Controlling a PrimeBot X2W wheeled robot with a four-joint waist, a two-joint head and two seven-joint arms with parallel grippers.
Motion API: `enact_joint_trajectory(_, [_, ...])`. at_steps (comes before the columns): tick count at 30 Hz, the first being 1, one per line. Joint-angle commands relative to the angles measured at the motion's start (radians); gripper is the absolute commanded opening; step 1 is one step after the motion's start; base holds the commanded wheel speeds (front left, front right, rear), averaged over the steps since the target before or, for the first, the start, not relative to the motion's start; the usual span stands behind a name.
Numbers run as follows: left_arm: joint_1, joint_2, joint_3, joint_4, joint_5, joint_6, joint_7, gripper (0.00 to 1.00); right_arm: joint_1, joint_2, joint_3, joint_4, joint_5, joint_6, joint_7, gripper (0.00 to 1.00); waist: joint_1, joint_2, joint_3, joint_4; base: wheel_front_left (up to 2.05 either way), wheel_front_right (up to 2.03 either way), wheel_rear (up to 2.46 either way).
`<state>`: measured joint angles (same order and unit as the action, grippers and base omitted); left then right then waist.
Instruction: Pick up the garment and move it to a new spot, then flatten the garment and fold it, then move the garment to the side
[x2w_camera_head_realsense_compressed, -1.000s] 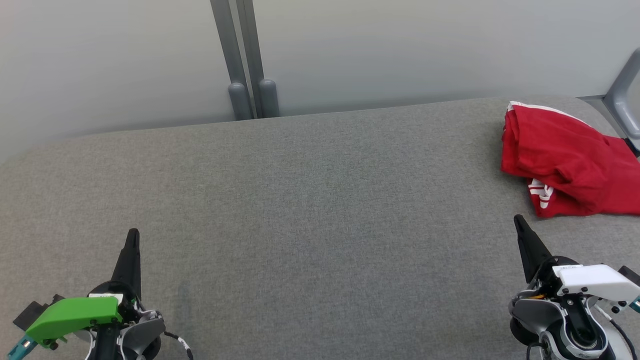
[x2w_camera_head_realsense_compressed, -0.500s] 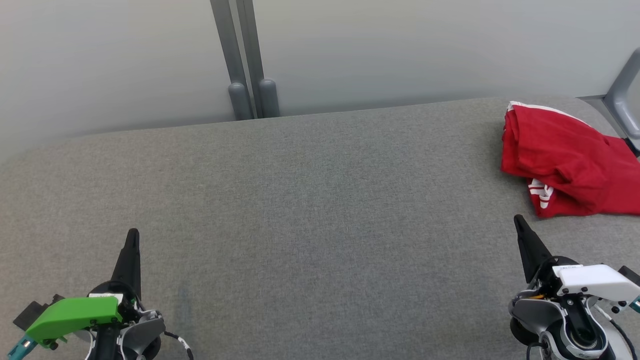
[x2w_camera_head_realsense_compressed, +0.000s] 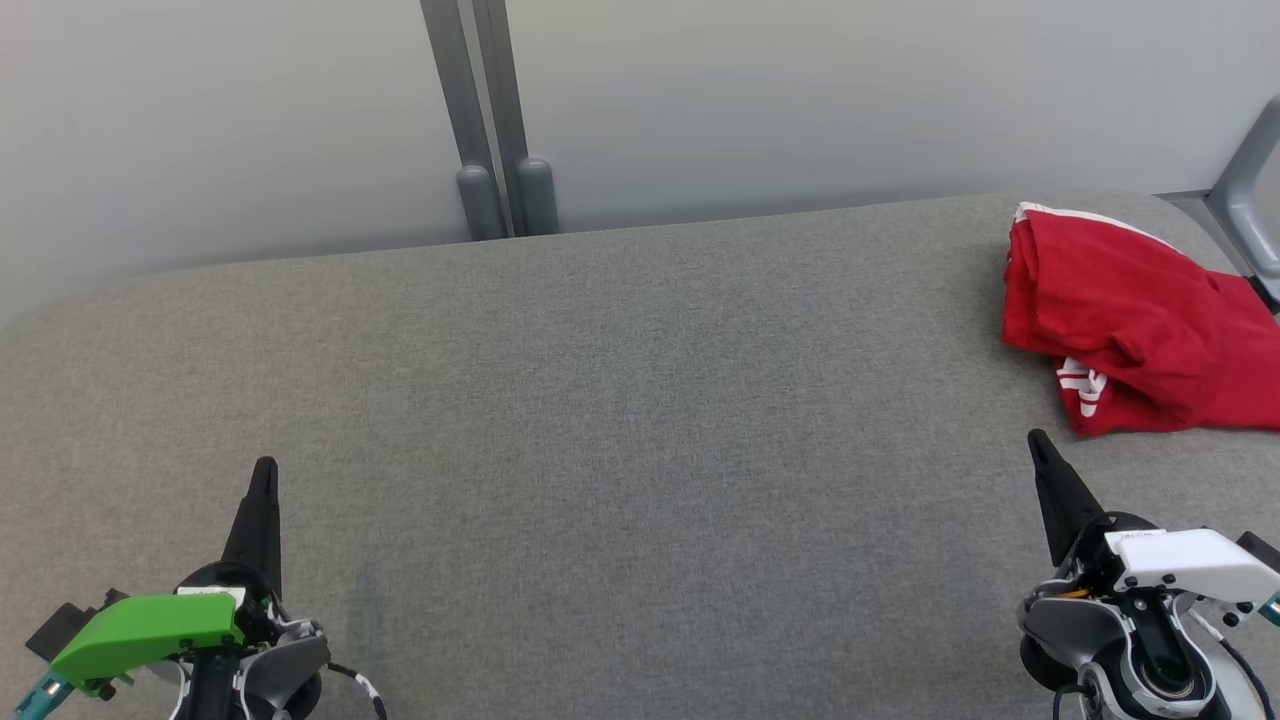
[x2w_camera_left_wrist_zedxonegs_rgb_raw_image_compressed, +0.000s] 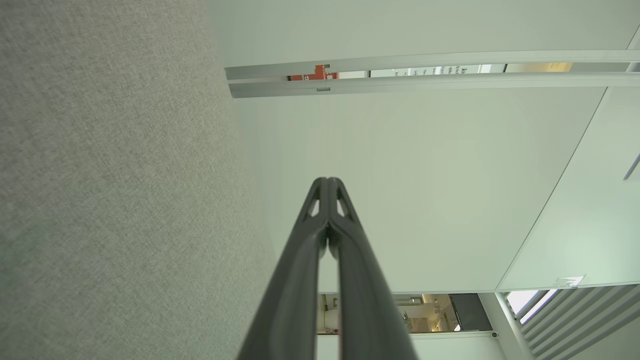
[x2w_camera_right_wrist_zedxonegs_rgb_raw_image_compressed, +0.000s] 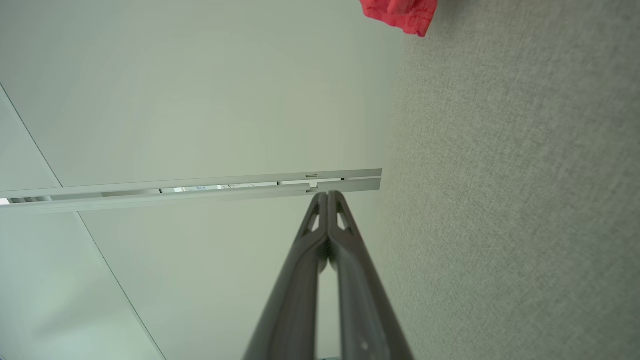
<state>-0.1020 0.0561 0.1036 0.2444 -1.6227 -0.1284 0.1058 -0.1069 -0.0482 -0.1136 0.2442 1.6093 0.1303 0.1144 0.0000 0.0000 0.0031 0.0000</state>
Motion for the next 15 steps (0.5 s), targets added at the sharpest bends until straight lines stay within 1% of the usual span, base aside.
enact_joint_trajectory(1, [-0.013,0.002,0.005,0.001,0.005,-0.004,0.005,0.0,-0.006,-0.004,-0.001,0.002,0.007,0.001,0.003,0.0,0.0,0.0,0.0,0.0,0.0,0.0,0.0])
enact_joint_trajectory(15, [-0.013,0.001,0.006,0.001,0.005,-0.004,0.006,0.0,-0.006,-0.004,-0.001,0.002,0.007,0.001,0.003,0.0,0.0,0.0,0.0,0.0,0.0,0.0,0.0])
